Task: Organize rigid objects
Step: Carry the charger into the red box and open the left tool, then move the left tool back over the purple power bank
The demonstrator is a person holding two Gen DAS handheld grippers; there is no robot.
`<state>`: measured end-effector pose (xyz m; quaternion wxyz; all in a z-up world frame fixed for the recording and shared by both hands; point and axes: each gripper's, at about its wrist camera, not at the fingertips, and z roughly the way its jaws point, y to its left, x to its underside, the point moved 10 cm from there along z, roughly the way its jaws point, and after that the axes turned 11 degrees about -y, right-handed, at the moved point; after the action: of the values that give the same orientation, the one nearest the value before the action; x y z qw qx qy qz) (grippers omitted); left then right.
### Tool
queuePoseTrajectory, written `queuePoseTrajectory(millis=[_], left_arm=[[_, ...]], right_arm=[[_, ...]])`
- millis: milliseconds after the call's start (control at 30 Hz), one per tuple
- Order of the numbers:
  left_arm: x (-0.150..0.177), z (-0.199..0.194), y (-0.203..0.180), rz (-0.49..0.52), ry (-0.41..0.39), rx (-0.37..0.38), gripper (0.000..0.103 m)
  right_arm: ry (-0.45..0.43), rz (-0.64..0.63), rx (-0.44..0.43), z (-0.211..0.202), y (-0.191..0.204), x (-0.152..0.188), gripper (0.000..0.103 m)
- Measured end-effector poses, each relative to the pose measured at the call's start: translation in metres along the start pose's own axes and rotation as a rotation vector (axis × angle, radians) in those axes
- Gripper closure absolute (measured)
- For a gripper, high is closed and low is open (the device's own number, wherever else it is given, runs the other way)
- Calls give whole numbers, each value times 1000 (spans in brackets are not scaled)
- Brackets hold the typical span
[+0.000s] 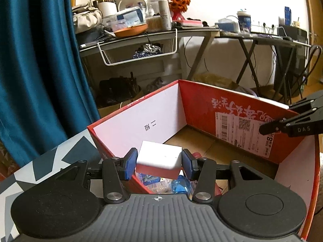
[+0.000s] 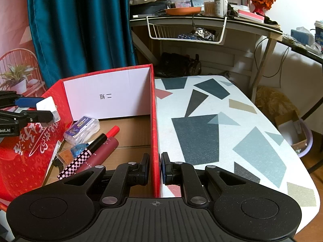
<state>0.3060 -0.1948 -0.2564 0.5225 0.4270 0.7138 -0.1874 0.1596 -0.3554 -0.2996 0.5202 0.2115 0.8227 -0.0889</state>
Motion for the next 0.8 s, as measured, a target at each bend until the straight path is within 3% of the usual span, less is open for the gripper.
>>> queuePoseTrajectory(millis=[800], left_arm=[[-1, 8, -3, 4, 27, -9, 52]], right_arm=[[-1, 2, -1, 0, 0, 0, 90]])
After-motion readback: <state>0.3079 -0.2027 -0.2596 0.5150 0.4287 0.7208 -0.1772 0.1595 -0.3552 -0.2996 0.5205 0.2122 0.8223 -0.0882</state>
